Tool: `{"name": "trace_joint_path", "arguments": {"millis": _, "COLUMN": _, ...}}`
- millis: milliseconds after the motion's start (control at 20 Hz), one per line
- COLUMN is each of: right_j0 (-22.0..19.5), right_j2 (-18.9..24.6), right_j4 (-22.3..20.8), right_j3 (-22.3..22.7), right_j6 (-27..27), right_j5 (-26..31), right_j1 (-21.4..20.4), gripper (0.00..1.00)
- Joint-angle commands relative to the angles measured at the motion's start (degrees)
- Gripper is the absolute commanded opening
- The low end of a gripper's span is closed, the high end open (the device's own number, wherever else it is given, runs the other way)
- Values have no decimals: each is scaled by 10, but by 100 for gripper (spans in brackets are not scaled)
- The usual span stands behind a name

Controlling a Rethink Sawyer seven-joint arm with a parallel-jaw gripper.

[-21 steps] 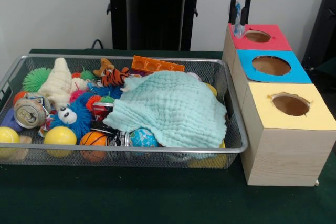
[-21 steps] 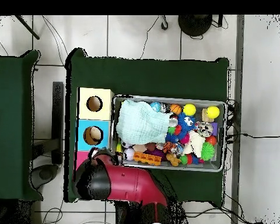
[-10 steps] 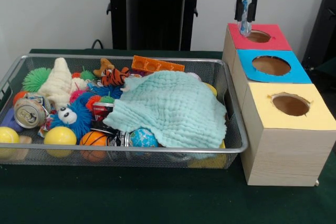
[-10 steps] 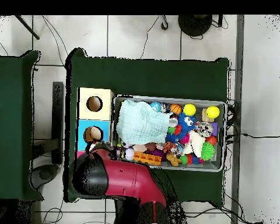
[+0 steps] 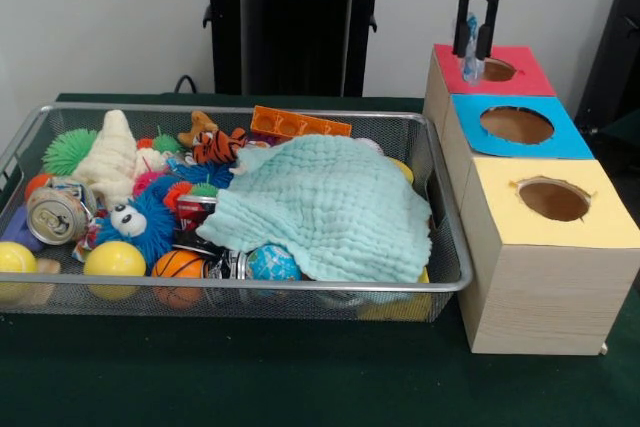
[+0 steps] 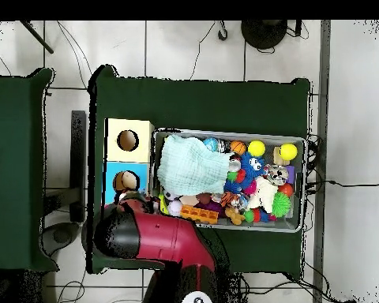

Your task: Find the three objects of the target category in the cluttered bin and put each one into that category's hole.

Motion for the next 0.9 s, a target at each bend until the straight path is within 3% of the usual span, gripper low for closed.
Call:
{"name": "trace_joint_path", "arguments": {"millis": 50, "right_j0": 11, "right_j2": -3, "right_j4": 33, "right_j3": -45, "right_j6": 144, "right_j5": -34, "right_j1": 34, "gripper": 0}}
{"name": "trace_joint_path", "arguments": {"millis": 750, "right_j0": 42, "right_j2": -28, "right_j4": 75, "right_j3": -70, "right_j6": 152, "right_j5": -55, "right_j1": 74, "gripper": 0}}
{"name": "trace_joint_path", "arguments": {"millis": 900, "right_j0": 59, "right_j2": -33, "right_j4": 90, "right_j3": -89, "right_j6": 159, "right_j5": -65, "right_j1": 98, "gripper": 0}}
